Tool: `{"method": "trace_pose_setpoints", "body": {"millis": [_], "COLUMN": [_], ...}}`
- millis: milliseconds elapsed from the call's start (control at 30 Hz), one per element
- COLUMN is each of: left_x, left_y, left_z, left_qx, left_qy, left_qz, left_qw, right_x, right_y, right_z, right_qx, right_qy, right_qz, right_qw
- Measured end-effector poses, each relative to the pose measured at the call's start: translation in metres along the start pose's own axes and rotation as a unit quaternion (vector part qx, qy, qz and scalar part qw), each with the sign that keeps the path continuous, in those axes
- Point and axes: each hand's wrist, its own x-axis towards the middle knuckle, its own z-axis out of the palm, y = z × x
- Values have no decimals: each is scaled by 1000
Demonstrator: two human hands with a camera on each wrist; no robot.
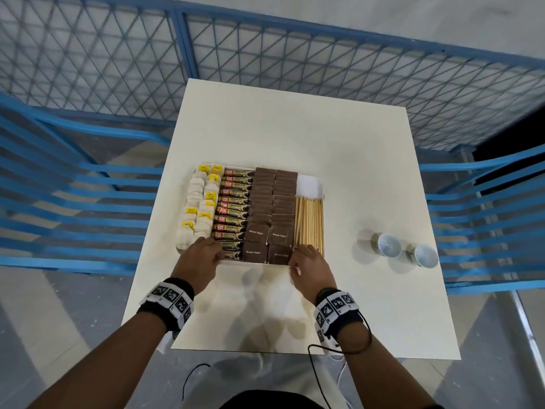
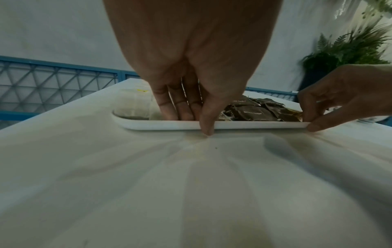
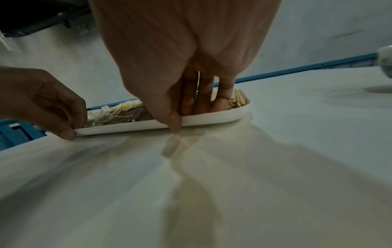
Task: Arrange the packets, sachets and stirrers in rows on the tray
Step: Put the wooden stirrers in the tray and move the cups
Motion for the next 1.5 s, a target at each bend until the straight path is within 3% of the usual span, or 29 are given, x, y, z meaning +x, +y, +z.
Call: {"method": "trace_pose_setpoints", "body": {"millis": [200, 533, 833, 967, 1100, 1200, 1333, 1433, 1500], "left_x": [50, 159, 198, 196, 189, 189, 187, 183, 179], "left_y": [-14, -39, -44, -29, 22, 83, 172, 240, 277], "left_z": [-24, -59, -63, -57, -34, -13, 29, 64, 85], "left_qx": [-3, 11, 27, 67, 46, -23, -105, -104, -61], "left_qy": [14, 8, 11, 29, 54, -12, -109, -183, -236], "left_qz": [-38, -90, -138, -146, -46, 21, 87, 137, 158], "left_qw": [999, 996, 990, 987, 996, 999, 985, 968, 957], "right_x": [64, 191, 228, 217, 178, 133, 70, 27, 0], "right_y": [-5, -5, -1, -1, 14, 40, 86, 132, 162], "right_z": [-10, -22, -23, -36, -64, -89, -121, -144, -155], "right_qx": [9, -3, 22, 70, 171, 188, 115, 44, -9], "right_qy": [27, -23, -31, -29, 31, 88, 138, 164, 145], "right_qz": [-13, 14, 30, 31, 93, 110, 134, 188, 240], "right_qw": [1000, 1000, 999, 997, 980, 972, 975, 967, 960]}}
